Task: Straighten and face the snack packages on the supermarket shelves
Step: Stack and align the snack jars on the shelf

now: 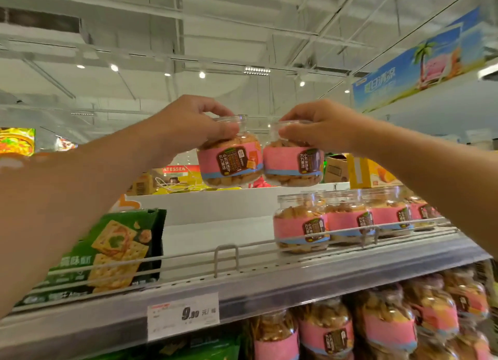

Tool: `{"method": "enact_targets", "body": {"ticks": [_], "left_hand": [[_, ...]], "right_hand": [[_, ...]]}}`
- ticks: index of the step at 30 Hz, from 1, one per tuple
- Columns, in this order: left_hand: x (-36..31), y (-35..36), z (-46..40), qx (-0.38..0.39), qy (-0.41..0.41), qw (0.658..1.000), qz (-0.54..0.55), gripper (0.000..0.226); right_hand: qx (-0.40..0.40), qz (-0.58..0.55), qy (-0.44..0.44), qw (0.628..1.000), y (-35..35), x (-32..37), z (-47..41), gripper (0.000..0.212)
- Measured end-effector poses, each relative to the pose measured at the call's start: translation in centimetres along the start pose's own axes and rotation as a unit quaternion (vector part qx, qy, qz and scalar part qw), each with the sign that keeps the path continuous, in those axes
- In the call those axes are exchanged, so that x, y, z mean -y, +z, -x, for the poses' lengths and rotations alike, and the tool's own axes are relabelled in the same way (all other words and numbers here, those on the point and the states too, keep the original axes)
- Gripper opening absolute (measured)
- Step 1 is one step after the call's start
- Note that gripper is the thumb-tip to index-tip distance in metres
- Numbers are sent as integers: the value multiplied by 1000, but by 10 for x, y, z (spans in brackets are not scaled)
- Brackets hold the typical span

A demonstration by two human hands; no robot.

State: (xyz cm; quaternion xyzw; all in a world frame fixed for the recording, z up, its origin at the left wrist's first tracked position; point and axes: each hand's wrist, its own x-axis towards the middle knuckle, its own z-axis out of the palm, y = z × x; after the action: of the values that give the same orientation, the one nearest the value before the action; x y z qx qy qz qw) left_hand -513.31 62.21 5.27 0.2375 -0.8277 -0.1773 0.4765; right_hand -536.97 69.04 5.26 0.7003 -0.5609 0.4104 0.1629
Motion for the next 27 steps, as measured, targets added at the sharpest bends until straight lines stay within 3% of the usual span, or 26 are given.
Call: {"method": "enact_targets", "body": {"ticks": [6, 10, 14, 19, 21, 25, 27], "left_hand": [[-6, 69, -28, 33, 12, 999, 29, 38], [-5, 106, -52, 29, 4, 999, 16, 30], [3, 125, -64, -9, -12, 1000, 23, 11], [5, 138, -60, -60, -18, 998, -1, 13], [3, 141, -56, -68, -37, 997, -9, 27], [8, 141, -47, -86, -103, 989, 59, 77], [14, 137, -39, -74, -137, 982, 104, 85]], "right_hand": [[-33, 60, 35, 997, -25, -53, 13, 29], [-70, 45, 25, 996, -33, -96, 8, 23], [-41, 49, -5, 998, -28, -124, -6, 22], [-7, -2, -28, 1000, -18, -137, -16, 23], [4, -7, -35, 999, -16, -138, -17, 24], [12, -14, -29, 999, -20, -142, -17, 26], [20, -17, -24, 999, -24, -144, -16, 27]]}}
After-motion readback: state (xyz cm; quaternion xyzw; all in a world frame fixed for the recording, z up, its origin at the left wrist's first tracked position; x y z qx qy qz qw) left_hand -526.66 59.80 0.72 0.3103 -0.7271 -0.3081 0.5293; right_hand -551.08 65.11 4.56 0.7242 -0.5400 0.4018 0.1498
